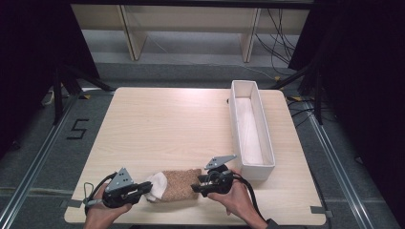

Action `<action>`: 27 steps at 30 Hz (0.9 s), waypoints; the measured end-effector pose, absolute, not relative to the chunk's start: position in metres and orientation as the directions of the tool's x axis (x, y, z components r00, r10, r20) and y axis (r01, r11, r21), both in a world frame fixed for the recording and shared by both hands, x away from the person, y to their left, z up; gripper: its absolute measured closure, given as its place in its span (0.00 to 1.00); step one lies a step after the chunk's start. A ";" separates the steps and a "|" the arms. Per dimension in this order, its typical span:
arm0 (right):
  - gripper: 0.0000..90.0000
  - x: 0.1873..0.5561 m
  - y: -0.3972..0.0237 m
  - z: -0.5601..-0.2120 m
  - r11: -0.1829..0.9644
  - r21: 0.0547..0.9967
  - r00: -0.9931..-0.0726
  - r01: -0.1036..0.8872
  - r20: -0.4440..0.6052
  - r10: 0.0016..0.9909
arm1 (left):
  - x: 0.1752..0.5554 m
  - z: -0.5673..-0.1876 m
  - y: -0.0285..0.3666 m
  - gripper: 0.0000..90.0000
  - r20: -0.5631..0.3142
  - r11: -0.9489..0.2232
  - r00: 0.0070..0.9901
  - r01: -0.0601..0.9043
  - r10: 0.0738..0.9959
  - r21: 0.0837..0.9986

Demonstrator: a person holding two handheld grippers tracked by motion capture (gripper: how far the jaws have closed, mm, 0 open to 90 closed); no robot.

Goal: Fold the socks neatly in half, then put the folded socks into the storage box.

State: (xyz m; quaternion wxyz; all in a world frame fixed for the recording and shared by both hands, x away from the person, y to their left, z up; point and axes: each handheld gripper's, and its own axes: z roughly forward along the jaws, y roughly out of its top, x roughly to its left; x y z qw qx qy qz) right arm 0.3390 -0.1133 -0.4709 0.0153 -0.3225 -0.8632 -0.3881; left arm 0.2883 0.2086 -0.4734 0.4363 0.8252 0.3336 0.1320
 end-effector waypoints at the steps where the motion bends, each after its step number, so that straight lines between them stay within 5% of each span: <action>1: 0.62 0.337 -0.114 -0.472 0.482 0.649 -0.780 0.589 0.299 0.550 | 0.288 -0.476 0.207 0.92 -0.088 -0.369 0.735 0.435 0.672 0.821; 11: 0.64 0.347 -0.117 -0.485 0.476 0.636 -0.774 0.607 0.339 0.535 | 0.288 -0.483 0.205 0.96 -0.064 -0.427 0.744 0.449 0.665 0.785; 27: 0.36 0.353 -0.115 -0.495 0.394 0.548 -0.663 0.738 0.478 0.576 | 0.280 -0.488 0.203 0.96 -0.093 -0.405 0.732 0.473 0.675 0.782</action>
